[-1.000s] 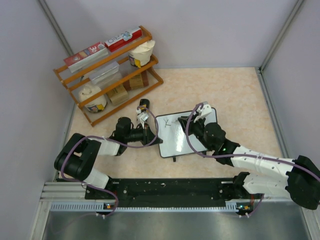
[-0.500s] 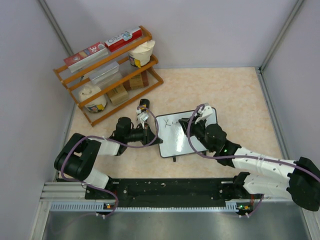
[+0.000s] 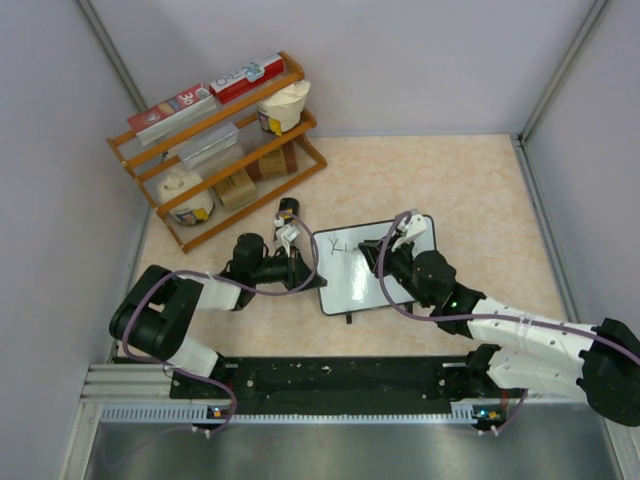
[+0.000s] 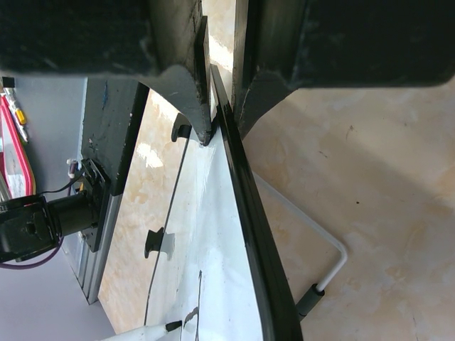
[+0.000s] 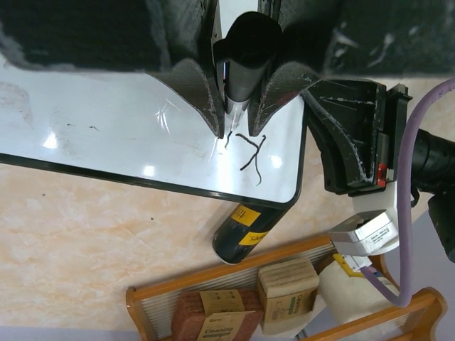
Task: Write a sentence on the whiteboard
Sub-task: Write on the whiteboard with the whiteboard.
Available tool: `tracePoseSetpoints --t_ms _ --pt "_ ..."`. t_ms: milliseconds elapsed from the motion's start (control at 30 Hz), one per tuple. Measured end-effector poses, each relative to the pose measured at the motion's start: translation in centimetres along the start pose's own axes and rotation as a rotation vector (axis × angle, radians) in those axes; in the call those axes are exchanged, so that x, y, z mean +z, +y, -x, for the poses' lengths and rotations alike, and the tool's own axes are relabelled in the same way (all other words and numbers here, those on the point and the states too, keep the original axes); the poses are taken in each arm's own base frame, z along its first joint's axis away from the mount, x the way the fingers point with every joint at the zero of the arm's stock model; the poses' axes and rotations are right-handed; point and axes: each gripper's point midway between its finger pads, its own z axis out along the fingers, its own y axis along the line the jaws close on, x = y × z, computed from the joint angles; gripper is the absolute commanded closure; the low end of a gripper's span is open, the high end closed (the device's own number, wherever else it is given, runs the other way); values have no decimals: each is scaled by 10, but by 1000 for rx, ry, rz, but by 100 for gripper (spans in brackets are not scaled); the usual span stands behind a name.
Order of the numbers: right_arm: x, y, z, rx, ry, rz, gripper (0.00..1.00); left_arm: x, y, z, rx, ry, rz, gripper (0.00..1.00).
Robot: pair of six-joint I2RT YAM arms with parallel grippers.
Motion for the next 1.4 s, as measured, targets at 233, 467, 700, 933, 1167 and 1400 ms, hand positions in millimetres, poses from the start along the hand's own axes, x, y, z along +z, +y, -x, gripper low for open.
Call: tracePoseSetpoints --t_ms 233,467,700,933,1167,1400 --pt "-6 3 13 17 -33 10 100 1 -1 0 3 1 -2 100" --pt "-1 7 34 24 -80 6 100 1 -1 0 3 2 -2 100" --pt "9 2 29 15 -69 -34 100 1 -1 0 3 2 -2 100" --pt "12 -3 27 13 -69 -62 100 1 -1 0 4 2 -3 100" --pt "15 -6 21 10 -59 -77 100 1 0 0 3 2 1 100" --pt "15 -6 21 10 -61 -78 100 2 0 0 1 3 1 100"
